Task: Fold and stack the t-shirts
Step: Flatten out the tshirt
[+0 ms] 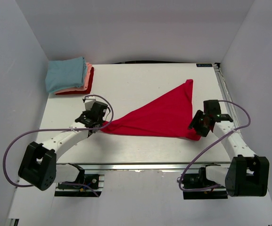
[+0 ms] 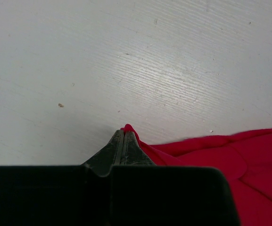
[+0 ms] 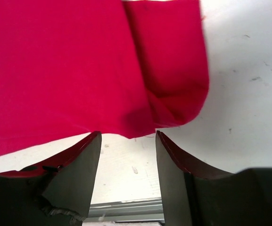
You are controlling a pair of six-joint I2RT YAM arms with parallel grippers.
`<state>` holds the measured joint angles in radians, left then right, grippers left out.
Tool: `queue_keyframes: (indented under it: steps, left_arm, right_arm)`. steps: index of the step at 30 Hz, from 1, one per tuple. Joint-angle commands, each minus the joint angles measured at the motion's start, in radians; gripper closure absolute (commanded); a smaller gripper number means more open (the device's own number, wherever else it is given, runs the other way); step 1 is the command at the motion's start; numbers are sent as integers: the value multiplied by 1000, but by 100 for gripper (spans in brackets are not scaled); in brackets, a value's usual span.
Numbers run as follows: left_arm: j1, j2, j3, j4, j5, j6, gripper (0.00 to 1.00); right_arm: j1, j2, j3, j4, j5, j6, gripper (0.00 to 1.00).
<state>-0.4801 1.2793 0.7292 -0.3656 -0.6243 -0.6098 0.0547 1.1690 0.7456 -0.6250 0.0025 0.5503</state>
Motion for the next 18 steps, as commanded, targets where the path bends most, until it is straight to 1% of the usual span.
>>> queue_keyframes:
  steps: [1,7,8,14,18]
  left_arm:
    - [-3,-46,-7,4,0,4,100]
    - [-3,-52,-13,7,6,-1,100]
    - [-5,-54,-13,7,8,-2,100]
    - [-3,-49,-13,10,8,-4,100]
    - [-5,-46,-16,14,14,-7,100]
  right_arm:
    - [7,-22,-17,1,67,42,43]
    - [5,-2,-67,36,91,49,44]
    - [5,6,-74,48,91,54,46]
    - [5,26,-110,83,87,57,49]
    - [5,40,-112,113,83,50,54]
